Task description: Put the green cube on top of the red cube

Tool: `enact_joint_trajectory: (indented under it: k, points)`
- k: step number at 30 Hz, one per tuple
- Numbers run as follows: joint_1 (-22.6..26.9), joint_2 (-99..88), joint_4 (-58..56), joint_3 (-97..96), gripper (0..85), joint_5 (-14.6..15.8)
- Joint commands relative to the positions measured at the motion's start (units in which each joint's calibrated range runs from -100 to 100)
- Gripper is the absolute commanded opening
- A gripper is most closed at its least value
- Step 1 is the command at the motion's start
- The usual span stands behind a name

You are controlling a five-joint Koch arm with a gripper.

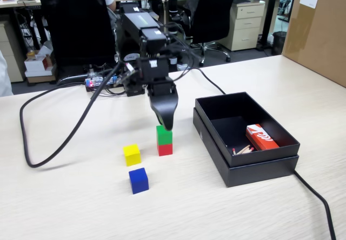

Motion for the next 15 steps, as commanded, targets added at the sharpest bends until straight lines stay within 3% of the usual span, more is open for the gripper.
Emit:
enact_joint_trajectory:
  k: [1, 7, 15]
  points:
    - [-0.05, -13.37, 1.86, -0.28, 48.9, -0.05]
    - [0.59, -31.85, 2.46, -12.79, 49.1, 0.1]
    - [0.29, -53.54, 14.82, -40.08, 49.3, -0.68]
